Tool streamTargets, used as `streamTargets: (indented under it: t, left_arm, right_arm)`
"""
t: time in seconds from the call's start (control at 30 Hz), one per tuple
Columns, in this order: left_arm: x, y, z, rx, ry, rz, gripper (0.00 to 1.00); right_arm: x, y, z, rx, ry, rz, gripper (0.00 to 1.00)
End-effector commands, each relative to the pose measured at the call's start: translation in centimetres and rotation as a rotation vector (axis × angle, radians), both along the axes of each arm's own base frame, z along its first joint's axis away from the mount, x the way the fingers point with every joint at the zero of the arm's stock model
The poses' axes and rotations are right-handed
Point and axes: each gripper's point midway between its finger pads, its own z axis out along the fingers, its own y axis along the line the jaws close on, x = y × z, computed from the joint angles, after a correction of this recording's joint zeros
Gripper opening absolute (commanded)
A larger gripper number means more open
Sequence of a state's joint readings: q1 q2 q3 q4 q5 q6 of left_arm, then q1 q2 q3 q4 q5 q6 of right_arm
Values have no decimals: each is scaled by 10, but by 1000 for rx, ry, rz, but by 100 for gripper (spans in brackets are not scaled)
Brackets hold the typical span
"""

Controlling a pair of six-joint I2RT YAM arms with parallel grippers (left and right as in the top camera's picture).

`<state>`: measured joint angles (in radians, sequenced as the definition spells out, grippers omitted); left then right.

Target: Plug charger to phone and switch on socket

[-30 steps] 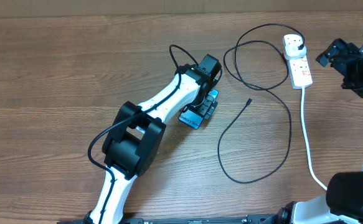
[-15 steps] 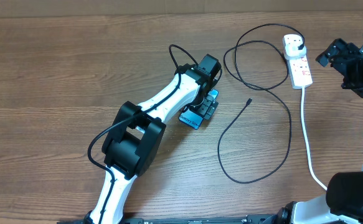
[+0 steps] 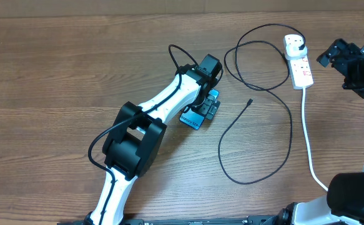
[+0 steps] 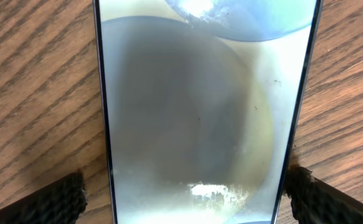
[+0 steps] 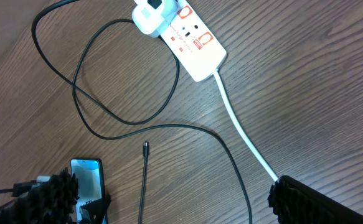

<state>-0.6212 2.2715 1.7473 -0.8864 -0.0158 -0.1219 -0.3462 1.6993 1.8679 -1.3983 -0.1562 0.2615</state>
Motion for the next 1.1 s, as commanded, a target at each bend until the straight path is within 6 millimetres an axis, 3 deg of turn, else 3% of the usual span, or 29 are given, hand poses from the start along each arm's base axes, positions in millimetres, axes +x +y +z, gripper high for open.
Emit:
streamTargets:
  t: [0.0,0.73,0.77,0.8,1.07]
  left_arm:
    - [-17,0,-28,7,86,6,100]
    - [-25,5,-29,28,115,8,94]
    - [-25,5,-29,29,116,8,94]
    - [-26,5,-29,31,118,7,86]
    - [-28,7,-29,38,127,8,81]
  right_arm:
    - [4,-2,7,-13,-24,-6,100]
    - [4,-2,7,-13,-24,-6,100]
    - [4,-2,7,-13,-24,-6,100]
    - [4,-2,7,-13,-24,-6,100]
    - [4,-2,7,-13,-24,-6,100]
